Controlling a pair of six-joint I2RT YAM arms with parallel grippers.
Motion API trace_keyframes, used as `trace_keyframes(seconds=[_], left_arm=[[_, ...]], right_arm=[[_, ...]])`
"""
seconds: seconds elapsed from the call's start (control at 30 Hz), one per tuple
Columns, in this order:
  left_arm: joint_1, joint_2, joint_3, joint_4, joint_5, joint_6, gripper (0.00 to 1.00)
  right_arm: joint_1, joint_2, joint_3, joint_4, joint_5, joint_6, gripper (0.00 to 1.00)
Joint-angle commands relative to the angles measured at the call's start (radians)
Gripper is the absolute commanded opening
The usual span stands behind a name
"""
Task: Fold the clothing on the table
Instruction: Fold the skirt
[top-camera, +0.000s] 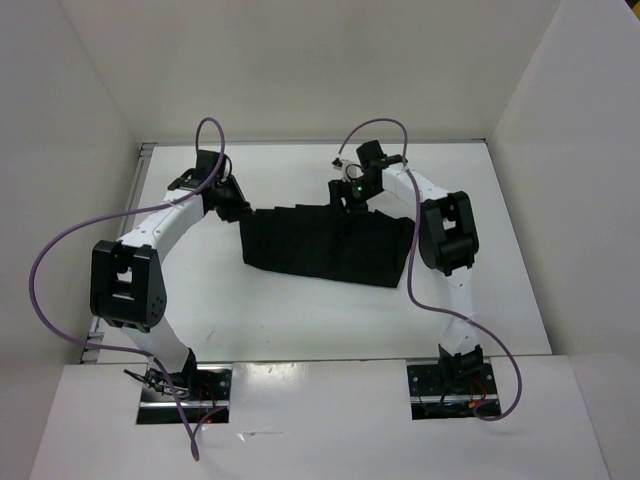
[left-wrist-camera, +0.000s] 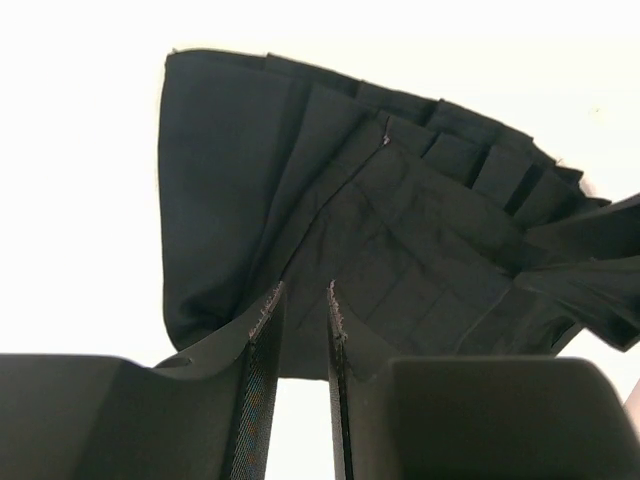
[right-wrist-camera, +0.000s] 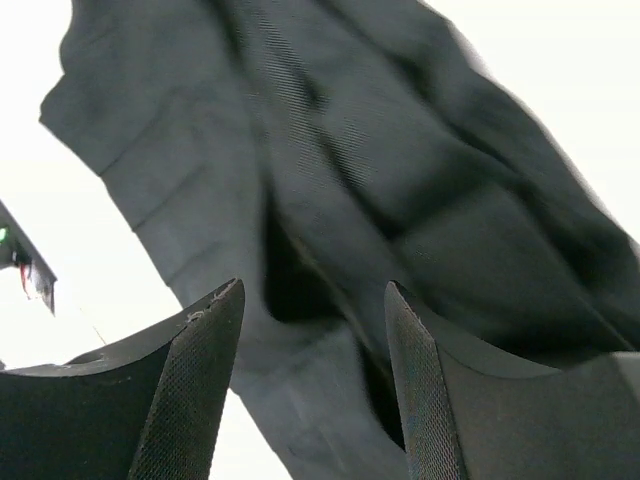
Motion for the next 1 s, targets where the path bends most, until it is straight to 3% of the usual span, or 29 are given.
trace_keyframes(seconds=[0.0,0.3,0.4,0.43,0.53,0.8,0.97], left_arm=[[0.004,-0.002,0.005,-0.013,0.0,0.017,0.3],[0.004,-0.002,-0.027,-0.013,0.0,0.007,0.3],[0.004,-0.002,-0.037,-0.013,0.01,0.007,0.3],[0.004,-0.002,-0.037,-0.013,0.01,0.007,0.3],[0.004,-0.002,-0.037,-0.013,0.01,0.007,0.3],[0.004,-0.002,-0.046,-0.013,0.01,0.007,0.3],[0.004,0.007,-0.046,-0.013,0.019,0.007,0.3]], right_arm=[[0.054,0.017,0.087,-0.036,-0.103,-0.077,0.64],[0.076,0.035,0.034,-0.046,-0.134,-0.096,0.61],[0.076,0.026,0.011,-0.046,-0.145,-0.096,0.53],[0.076,0.026,0.0,-0.046,-0.145,-0.096,0.48],[0.076,-0.002,-0.012,-0.046,-0.131,-0.096,0.01],[0.085,-0.175,0.001,-0.048,-0.027,-0.062,0.0],[0.076,-0.145,0.09,-0.048,0.021,-0.053,0.0]])
